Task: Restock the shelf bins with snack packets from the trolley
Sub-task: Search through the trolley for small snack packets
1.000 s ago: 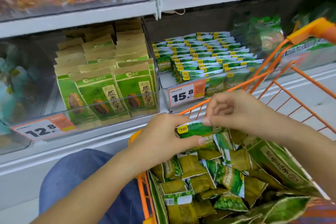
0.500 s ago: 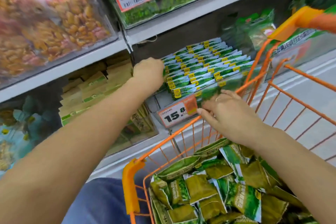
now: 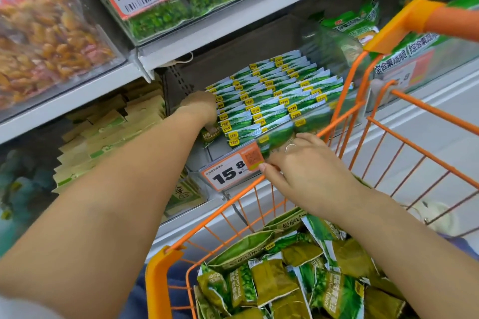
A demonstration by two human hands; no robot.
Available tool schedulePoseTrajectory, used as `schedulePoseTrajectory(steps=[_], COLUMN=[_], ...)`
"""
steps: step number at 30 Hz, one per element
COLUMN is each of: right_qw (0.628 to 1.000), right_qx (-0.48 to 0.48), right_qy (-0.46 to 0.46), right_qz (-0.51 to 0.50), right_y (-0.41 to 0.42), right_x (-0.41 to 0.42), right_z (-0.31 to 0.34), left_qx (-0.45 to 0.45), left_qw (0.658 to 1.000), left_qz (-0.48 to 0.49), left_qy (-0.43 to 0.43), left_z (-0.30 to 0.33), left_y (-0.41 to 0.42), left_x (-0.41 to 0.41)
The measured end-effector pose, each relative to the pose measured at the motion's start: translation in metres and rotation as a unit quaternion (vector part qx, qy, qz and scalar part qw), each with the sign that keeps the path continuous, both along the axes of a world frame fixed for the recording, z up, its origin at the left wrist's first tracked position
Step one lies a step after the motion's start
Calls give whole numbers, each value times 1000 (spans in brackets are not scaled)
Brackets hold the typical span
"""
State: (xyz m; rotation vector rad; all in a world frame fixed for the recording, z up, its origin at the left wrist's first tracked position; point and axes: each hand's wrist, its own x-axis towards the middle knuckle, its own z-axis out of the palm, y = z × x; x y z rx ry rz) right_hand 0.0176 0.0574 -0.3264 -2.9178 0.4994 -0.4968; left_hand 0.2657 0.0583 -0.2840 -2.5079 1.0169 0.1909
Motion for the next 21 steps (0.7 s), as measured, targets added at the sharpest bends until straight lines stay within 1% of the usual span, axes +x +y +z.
schedulePoseTrajectory(steps=[3,7,10,14,17,19,21], right_qw=[1000,999,1000,1000,1000,999,993], right_qx=[8,30,22,7,4,29,116], right_qy=[0,26,14,-7,-16,24,23], right_qz=[5,4,-1,-8,-4,4,24], right_y=[-1,1,2,-2,-2,-2,-6], right_x=[-1,-3,-3,0,0,-2,-7], right_z=[-1,5,4,-6,-3,4,11], left_qx=[2,28,30,8,15,25,21], left_qw=[1000,999,999,999,999,998,991], left_qz=[7,17,9,-4,-10,-29,-78], left_qy=[5,-19,-27,-33,-35,-59,-107], left_z=[3,5,3,-4,-4,1,13], left_y=[-1,-6,-7,-4,-4,-1,6], left_x=[2,-2,-2,0,-3,-8,-22])
